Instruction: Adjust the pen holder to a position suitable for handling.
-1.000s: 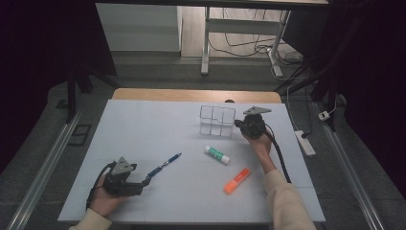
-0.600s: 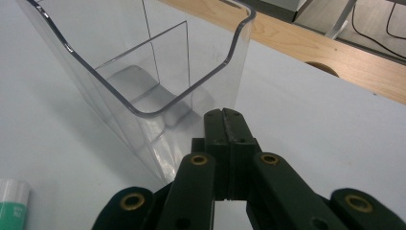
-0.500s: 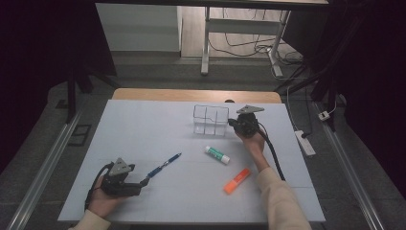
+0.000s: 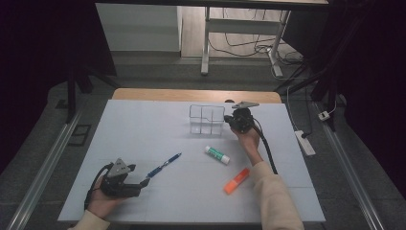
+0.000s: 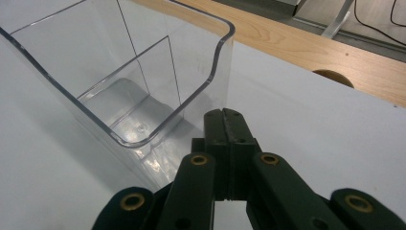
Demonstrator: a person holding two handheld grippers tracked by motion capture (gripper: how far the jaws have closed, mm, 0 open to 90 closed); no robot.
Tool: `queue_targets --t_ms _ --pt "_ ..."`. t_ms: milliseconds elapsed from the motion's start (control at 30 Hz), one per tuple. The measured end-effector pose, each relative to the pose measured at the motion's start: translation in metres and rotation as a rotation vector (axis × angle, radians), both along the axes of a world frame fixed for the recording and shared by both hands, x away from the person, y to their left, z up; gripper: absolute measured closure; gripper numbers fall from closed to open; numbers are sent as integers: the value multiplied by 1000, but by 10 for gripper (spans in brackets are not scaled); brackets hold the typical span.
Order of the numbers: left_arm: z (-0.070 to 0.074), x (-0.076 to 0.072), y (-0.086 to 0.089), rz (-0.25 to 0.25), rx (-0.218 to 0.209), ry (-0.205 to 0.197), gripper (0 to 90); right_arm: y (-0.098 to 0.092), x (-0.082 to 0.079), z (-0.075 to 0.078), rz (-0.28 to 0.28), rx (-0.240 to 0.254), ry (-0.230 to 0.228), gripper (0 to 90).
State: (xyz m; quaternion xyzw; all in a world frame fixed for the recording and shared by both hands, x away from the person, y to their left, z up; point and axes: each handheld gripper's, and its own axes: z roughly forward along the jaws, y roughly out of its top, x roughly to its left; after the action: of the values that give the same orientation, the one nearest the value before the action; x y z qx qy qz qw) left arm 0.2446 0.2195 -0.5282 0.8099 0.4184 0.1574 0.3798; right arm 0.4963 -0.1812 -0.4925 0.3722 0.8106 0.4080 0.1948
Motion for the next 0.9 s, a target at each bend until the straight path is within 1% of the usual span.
queue_targets --t_ms 333,367,433,600,767,900 --pt "-2 2 0 4 2 8 220 10 4 -1 10 -4 3 890" --pt "-2 2 0 4 2 7 220 11 4 -1 15 12 11 890" --pt "-2 2 1 4 2 8 220 12 3 -2 18 20 13 890" --pt "-2 2 1 3 5 10 220 17 1 -2 27 -1 3 890" --pt "-2 2 1 8 2 9 220 16 1 -1 36 -3 7 890" --pt "-2 2 1 8 2 9 220 15 -4 2 44 -18 0 890"
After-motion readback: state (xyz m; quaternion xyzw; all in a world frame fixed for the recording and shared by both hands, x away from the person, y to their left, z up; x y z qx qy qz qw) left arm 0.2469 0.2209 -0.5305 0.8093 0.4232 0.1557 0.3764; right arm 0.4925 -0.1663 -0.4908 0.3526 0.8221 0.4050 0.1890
